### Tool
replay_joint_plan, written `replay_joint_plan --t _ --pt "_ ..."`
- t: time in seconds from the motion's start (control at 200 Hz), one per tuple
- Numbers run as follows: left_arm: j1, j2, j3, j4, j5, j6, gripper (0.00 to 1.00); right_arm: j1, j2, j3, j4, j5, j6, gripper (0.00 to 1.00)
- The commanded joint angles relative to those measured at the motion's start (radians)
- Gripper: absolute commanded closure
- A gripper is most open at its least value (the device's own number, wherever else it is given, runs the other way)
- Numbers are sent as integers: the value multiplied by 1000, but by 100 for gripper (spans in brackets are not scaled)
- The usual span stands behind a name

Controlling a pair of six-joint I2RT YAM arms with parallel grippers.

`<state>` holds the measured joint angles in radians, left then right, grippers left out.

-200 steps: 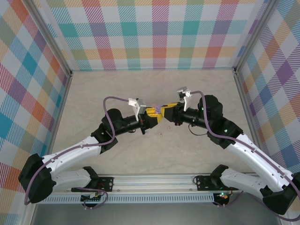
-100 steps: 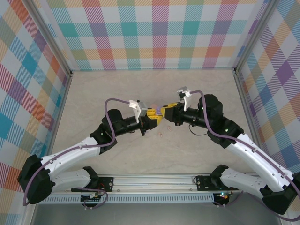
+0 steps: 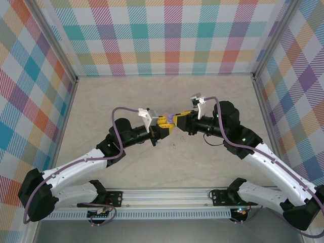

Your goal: Insert wireless bluetooth earbuds into charging case

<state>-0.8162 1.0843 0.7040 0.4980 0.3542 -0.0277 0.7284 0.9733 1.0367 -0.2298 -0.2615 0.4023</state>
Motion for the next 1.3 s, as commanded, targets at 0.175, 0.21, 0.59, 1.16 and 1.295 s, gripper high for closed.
replay_joint_plan --t 0.175,0.21,0.59,1.16,1.295 --pt "-15 -28 3 14 -8 44 95 8 -2 36 -13 -3 -11 78" --pt "-16 -27 4 10 -7 46 95 8 -1 36 -10 -3 -7 78" --pt "-17 -34 4 -36 -31 65 95 8 8 37 -15 18 19 79" --pt "-17 -55 28 -142 -41 334 98 8 14 137 -148 -25 34 79" --pt "-16 -74 28 -148 -55 373 98 8 32 168 -188 -50 34 78"
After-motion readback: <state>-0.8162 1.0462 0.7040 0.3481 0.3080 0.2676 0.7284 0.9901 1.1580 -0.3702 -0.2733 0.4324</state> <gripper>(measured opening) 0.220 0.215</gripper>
